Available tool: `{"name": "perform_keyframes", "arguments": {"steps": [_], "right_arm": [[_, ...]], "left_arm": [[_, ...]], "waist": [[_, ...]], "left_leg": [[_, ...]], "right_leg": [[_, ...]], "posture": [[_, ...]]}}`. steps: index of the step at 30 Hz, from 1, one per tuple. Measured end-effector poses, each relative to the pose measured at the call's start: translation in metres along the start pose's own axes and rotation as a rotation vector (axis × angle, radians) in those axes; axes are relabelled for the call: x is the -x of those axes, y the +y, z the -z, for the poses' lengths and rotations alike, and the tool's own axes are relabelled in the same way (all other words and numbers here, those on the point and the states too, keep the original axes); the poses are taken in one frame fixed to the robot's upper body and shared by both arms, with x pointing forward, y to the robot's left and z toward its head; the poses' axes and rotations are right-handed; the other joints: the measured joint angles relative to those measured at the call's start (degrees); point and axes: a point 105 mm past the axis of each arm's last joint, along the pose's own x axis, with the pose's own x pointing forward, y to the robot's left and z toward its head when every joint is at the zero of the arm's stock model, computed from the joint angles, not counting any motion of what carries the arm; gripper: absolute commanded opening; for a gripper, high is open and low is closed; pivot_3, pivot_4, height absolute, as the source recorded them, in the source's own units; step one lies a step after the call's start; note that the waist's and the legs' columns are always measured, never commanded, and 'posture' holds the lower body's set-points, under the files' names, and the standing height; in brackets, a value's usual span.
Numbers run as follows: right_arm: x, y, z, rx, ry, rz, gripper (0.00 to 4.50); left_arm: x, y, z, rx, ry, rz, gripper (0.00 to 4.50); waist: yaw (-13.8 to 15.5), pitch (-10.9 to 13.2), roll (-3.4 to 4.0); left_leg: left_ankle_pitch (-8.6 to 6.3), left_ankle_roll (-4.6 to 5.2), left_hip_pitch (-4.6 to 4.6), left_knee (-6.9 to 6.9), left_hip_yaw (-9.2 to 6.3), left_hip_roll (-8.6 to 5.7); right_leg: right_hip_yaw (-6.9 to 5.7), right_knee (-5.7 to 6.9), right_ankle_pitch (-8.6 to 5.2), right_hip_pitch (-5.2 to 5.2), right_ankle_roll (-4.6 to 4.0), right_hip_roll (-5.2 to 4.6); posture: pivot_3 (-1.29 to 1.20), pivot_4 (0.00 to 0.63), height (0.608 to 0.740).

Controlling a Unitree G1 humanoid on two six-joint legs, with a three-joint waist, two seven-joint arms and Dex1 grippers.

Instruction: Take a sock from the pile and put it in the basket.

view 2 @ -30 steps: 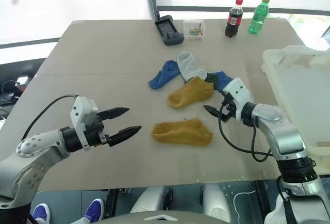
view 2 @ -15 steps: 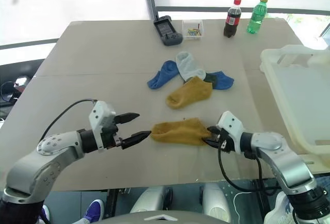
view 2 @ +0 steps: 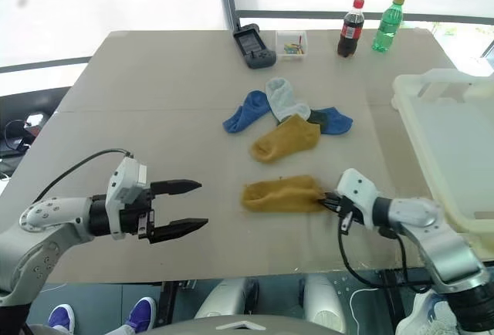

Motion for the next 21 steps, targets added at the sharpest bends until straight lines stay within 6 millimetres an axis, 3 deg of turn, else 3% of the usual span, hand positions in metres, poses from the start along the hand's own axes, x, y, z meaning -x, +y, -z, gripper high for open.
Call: {"name": "perform_keyframes", "arguments": {"steps": [11,14,18,21], "right_arm": [[0.009,-0.009,0.008,0.048,0.013,-0.027,0.07],[0.009,-0.013,0.009,0.042,0.015,-0.036,0.99],[0.016,-0.021,0.008,-0.007,0.005,-0.001,2.92],[0.025,-0.025,-0.002,-0.094,-0.050,0.008,2.92]], "left_arm": [[-0.004,0.000,0.003,-0.011,0.010,0.010,4.50],[-0.004,0.001,0.003,-0.011,0.007,0.003,4.50],[-0.005,0.000,0.005,-0.002,0.008,-0.008,4.50],[-0.005,0.000,0.006,0.005,0.006,-0.018,4.50]], "waist": [[0.0,0.0,-0.04],[-0.1,0.0,-0.05],[0.1,0.0,-0.05],[0.1,0.0,-0.02]], "left_leg": [[0.00,0.01,0.02,0.05,0.00,-0.01],[0.00,0.01,0.04,0.05,0.01,-0.01],[0.00,0.01,0.02,0.05,-0.01,-0.01],[-0.01,0.01,-0.01,0.02,-0.02,0.00]], "right_leg": [[0.01,0.01,0.01,0.07,0.01,-0.02],[0.01,0.02,0.01,0.11,0.01,-0.02],[0.01,0.01,0.01,0.10,0.01,-0.02],[0.02,-0.01,0.00,0.07,0.01,-0.03]], "posture": [[0.00,0.150,0.740],[0.00,0.150,0.740],[0.00,0.150,0.740],[0.00,0.150,0.740]]}}
